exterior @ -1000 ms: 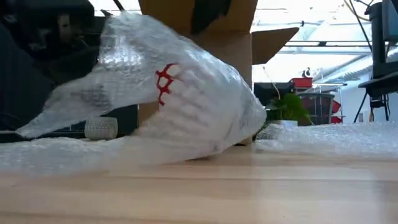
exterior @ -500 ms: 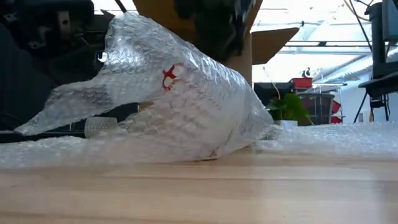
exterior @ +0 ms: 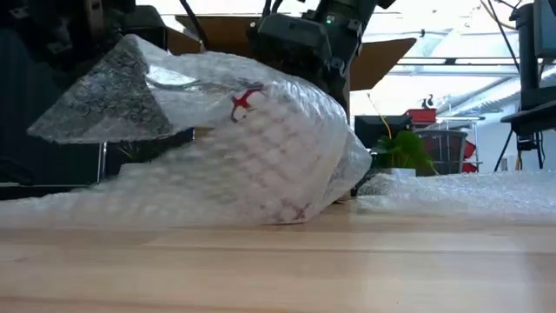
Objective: Wrap mug
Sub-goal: Wrap the red mug with the left bubble wrap
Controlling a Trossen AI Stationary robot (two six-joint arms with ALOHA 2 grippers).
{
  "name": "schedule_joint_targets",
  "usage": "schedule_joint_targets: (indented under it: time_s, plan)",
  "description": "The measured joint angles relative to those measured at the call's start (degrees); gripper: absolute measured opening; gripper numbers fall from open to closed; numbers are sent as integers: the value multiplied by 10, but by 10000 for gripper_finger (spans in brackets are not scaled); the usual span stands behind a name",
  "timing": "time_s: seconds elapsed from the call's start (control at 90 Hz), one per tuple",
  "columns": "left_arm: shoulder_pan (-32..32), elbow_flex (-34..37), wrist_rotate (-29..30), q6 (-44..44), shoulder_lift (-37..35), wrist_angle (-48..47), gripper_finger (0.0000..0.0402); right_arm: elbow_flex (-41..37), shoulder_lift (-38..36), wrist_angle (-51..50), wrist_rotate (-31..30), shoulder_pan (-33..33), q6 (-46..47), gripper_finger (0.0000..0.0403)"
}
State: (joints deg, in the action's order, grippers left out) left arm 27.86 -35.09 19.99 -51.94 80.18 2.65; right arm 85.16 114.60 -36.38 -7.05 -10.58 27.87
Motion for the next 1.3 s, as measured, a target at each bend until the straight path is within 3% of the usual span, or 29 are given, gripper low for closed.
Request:
schedule_joint_targets:
  time_s: [0.356,0.6,0.733,0.911,1.056,1.167,1.3]
  plan:
    - [0,0,-5,73,0,79,7,-6,21,22,6,1,-14,176]
    - [-21,0,-95,74,-17,71,86,-7,19,24,12,1,-22,176]
    - [-22,0,-106,73,-51,70,121,-8,19,23,12,1,-23,176]
    - [-15,0,-64,73,-130,28,130,-8,20,23,12,1,-29,176]
    - [-5,0,-12,73,-173,-79,130,-8,20,23,12,1,-33,176]
    - [4,1,-1,76,-161,-139,130,-8,20,23,12,1,-33,176]
    - [7,8,0,126,-102,-59,130,-8,20,24,12,0,-33,176]
